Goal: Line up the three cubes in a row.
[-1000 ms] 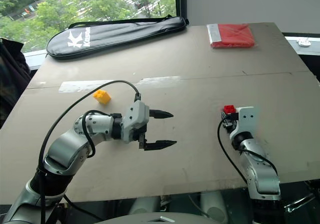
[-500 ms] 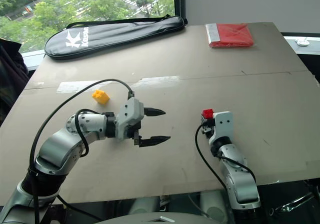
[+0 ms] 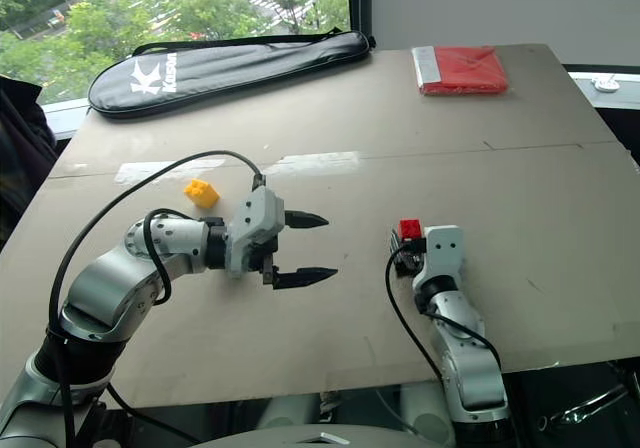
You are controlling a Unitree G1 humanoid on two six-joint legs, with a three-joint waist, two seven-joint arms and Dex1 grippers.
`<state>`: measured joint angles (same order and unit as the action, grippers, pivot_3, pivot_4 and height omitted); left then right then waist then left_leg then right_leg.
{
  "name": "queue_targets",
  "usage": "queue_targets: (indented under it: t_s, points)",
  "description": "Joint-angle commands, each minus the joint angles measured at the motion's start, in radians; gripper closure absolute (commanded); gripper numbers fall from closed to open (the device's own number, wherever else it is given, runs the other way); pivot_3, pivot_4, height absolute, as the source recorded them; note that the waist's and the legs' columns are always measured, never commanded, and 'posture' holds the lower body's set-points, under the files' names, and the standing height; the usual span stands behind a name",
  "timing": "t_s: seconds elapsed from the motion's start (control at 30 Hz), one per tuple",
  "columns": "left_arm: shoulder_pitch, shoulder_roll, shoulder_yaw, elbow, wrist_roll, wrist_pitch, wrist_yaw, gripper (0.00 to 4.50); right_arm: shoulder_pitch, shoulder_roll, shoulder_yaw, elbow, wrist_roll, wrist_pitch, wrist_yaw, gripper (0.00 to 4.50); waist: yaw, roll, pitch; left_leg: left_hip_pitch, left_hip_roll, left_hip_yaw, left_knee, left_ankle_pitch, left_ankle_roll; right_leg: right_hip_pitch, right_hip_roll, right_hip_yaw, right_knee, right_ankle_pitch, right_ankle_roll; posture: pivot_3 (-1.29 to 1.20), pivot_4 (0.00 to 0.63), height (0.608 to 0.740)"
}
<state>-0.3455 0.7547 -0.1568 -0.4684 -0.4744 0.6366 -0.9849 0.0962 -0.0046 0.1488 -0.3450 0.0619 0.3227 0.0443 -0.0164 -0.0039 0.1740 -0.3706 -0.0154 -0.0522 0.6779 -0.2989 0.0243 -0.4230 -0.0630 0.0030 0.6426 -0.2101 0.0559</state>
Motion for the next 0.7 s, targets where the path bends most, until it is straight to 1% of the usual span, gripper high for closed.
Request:
queue_targets:
  t_s: [0.03, 0.2, 0.33, 0.43, 0.5, 0.57, 0.63, 0.7]
  points:
    - [0.003, 0.010, 0.027, -0.041, -0.018, 0.004, 0.001, 0.00, 0.008, -0.009, -0.002, -0.023, -0.007, -0.026, 0.010, 0.05, 0.000, 0.000, 0.000, 0.000, 0.000, 0.000, 0.000, 0.000, 0.000, 0.000, 0.000, 0.000, 0.000, 0.000, 0.000, 0.00, 0.150, 0.701]
    - [0.097, 0.028, 0.089, -0.093, -0.036, 0.011, 0.025, 0.00, 0.015, -0.047, -0.008, -0.037, 0.001, -0.064, 0.056, 0.05, -0.003, 0.000, 0.000, 0.000, 0.000, 0.000, 0.000, 0.000, 0.000, 0.000, 0.000, 0.000, 0.000, 0.000, 0.000, 0.00, 0.150, 0.701]
    - [0.238, 0.032, 0.198, -0.156, -0.043, -0.015, 0.074, 0.00, 0.023, -0.112, -0.007, -0.059, 0.017, -0.151, 0.148, 0.05, -0.003, 0.000, 0.000, -0.001, 0.001, 0.001, 0.000, 0.000, 0.000, -0.001, 0.000, 0.001, 0.000, 0.000, 0.000, 0.00, 0.150, 0.701]
    - [0.359, -0.059, 0.329, -0.181, -0.100, -0.017, 0.176, 0.00, 0.057, -0.183, -0.011, -0.087, 0.059, -0.204, 0.251, 0.05, 0.001, 0.000, 0.000, -0.001, 0.001, 0.001, 0.000, 0.000, 0.000, -0.001, -0.001, 0.001, 0.000, 0.000, 0.000, 0.00, 0.150, 0.701]
    - [0.456, -0.087, 0.377, -0.200, -0.058, -0.081, 0.200, 0.00, 0.092, -0.238, -0.027, -0.100, 0.100, -0.226, 0.325, 0.05, 0.004, -0.003, 0.000, -0.001, 0.000, 0.000, 0.000, 0.000, 0.000, -0.001, -0.001, 0.000, 0.000, 0.000, 0.000, 0.00, 0.150, 0.701]
    - [0.536, -0.142, 0.427, -0.210, -0.029, -0.142, 0.249, 0.00, 0.128, -0.294, -0.059, -0.118, 0.156, -0.229, 0.398, 0.05, 0.004, -0.003, 0.000, -0.001, 0.001, 0.000, 0.000, 0.000, 0.000, -0.001, -0.001, 0.000, 0.000, 0.000, 0.000, 0.00, 0.150, 0.701]
    - [0.600, -0.190, 0.465, -0.194, 0.002, -0.204, 0.293, 0.00, 0.166, -0.350, -0.087, -0.133, 0.205, -0.234, 0.466, 0.05, 0.007, -0.004, 0.001, -0.001, 0.000, 0.000, 0.001, 0.000, 0.000, 0.000, -0.002, 0.000, 0.000, -0.001, -0.001, 0.00, 0.150, 0.701]
    - [0.658, -0.210, 0.481, -0.160, 0.061, -0.275, 0.311, 0.00, 0.210, -0.416, -0.119, -0.131, 0.250, -0.251, 0.553, 0.05, 0.008, -0.005, 0.001, -0.001, 0.000, 0.000, 0.002, 0.000, 0.000, 0.000, -0.002, -0.001, 0.000, -0.002, -0.003, 0.00, 0.150, 0.701]
